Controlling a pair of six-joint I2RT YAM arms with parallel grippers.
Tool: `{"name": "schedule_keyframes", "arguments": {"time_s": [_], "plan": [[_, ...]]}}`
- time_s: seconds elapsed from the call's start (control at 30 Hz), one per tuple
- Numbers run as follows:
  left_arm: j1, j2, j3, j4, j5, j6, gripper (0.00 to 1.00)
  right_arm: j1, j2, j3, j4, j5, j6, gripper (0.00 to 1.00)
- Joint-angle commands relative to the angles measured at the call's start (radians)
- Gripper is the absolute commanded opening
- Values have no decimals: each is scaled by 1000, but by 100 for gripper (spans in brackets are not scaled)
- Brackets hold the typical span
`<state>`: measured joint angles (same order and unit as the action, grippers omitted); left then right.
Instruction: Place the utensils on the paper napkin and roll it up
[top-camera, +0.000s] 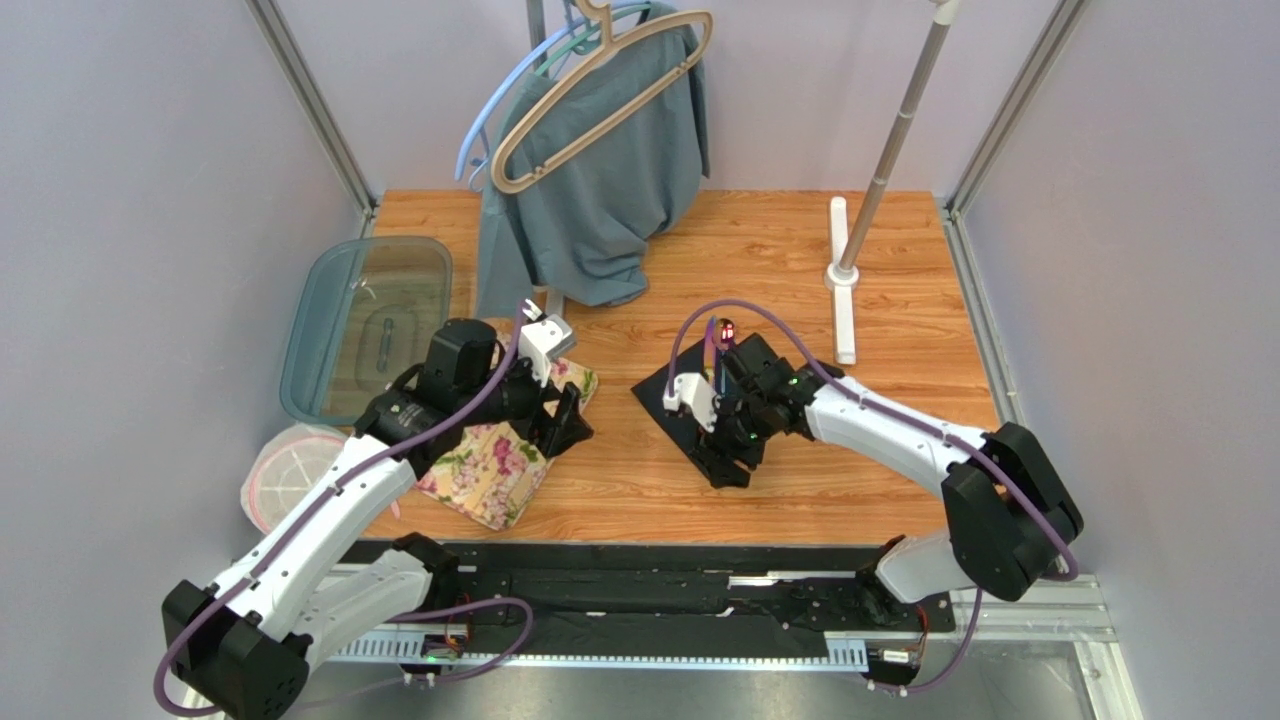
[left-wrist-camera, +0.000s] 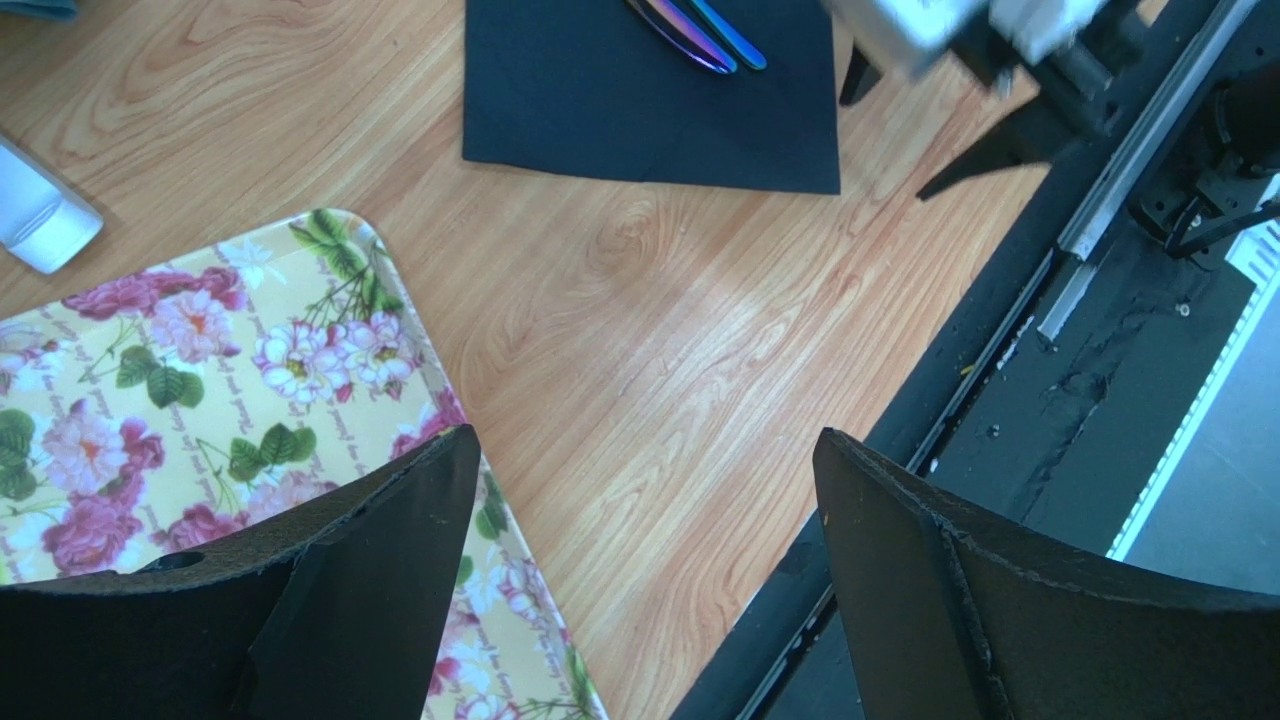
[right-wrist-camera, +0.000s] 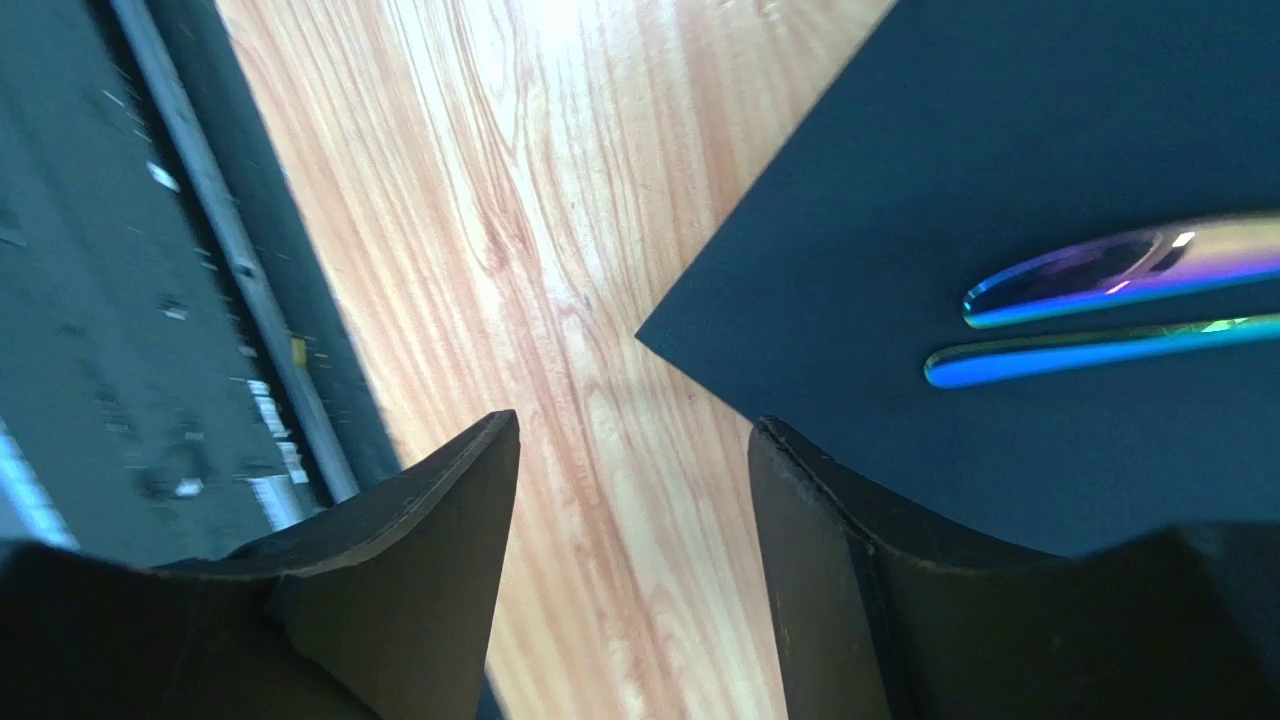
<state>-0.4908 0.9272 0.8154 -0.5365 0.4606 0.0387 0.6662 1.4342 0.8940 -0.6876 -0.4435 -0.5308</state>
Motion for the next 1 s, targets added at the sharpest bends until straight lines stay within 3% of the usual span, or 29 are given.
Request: {"name": "schedule_keyframes", "arguments": {"time_s": [0.0,0.37,0.73,0.97], "plan": [[4,-33,-12,59,-16,-75,91,73,-37,-93,178,97,-139,62],[26,-2,-22,81,-19,-126,91,138,5,-184,387,264,-178,52],[52,38,-10,93,-7,-146,91,193,20,-210,379,289,-247,49],[61,27,-16,89,-4,-143,90,216,6,-207,346,272,-256,23]]}}
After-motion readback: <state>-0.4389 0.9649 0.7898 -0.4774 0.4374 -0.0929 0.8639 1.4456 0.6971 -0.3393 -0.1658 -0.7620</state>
